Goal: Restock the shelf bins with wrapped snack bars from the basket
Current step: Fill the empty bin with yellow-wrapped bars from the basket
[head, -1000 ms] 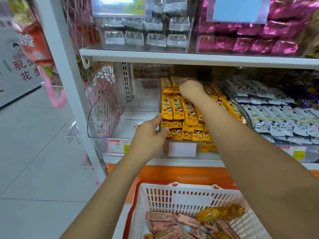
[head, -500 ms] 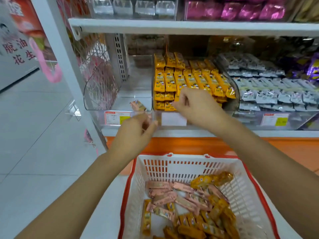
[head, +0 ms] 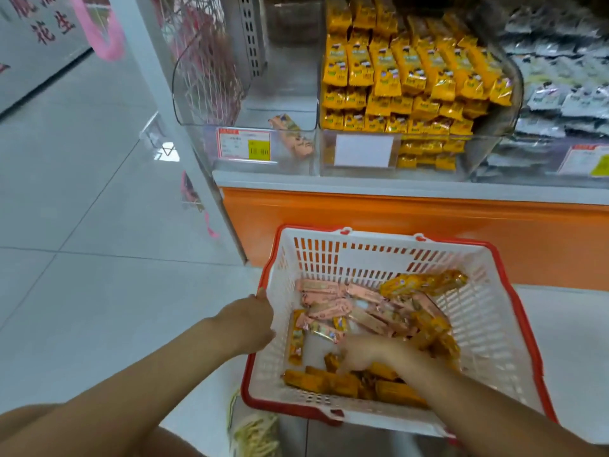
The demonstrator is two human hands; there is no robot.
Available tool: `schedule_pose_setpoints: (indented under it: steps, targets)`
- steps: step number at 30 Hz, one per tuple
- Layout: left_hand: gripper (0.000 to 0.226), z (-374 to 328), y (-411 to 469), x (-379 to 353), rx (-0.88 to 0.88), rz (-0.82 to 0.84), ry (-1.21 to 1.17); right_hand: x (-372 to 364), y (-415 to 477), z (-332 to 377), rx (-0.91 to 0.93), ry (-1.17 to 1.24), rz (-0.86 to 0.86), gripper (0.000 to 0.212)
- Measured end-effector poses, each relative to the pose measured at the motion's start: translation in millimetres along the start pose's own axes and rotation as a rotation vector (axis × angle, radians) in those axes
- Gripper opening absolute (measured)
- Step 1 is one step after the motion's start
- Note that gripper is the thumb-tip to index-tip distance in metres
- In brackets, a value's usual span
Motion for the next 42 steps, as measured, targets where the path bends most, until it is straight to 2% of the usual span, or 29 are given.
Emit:
schedule_pose_setpoints:
  steps: [6,9,15,17,20,27,30,34,37,39,42]
  targets:
    - [0.047,-4.3,5.6,11.4,-0.051,-0.032,0.073,-18.1,40.2,30.7,-0.035,-0.236,0.044,0.027]
    - [0.041,-2.8,11.2,8.1,-0.069,-0.066,0.116,-20.6,53.2,34.3,-0.060,-0.236,0.061,0.011]
    - [0.043,1.0,17.4,5.6,-0.088,-0.108,0.171,-10.8,62.2,24.6,-0.034,-0.308,0.193,0.024]
    - [0.041,2.1,18.6,5.9,-0.100,-0.099,0.164,-11.0,65.4,19.8,-0.018,-0.305,0.235,0.043]
    - [0.034,2.3,20.2,8.1,-0.118,-0.092,0.150,-15.9,68.4,12.8,-0.051,-0.237,0.226,0.059]
    - [0.030,1.6,16.6,11.4,-0.121,-0.071,0.110,-3.8,49.1,8.3,-0.059,-0.088,0.233,0.070]
    - [0.030,1.0,14.7,13.9,-0.107,-0.057,0.062,2.9,38.4,3.6,-0.124,0.062,0.244,0.079]
    - [0.030,-4.7,10.0,21.2,-0.049,-0.065,-0.022,17.2,5.2,-14.2,-0.136,0.312,0.105,0.092]
    - [0.031,-11.9,9.7,28.7,-0.021,-0.168,-0.181,28.9,-31.1,-22.5,-0.071,0.586,-0.083,0.102]
    - [0.042,-19.5,11.6,34.5,-0.034,-0.169,-0.447,38.5,-58.0,-20.1,-0.027,0.670,-0.295,0.100]
    - [0.047,-34.5,8.2,43.5,-0.056,-0.032,-1.073,51.7,-94.7,-2.4,0.047,0.761,-0.632,0.075]
Point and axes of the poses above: each hand's wrist, its own y-axis towards the middle knuckle, its own x-axis out of the back of the hand, z = x × y, the point moved 1 cm from there along y, towards the middle knuckle, and after that the axes turned 9 degrees about -y, right-handed, at the moved point
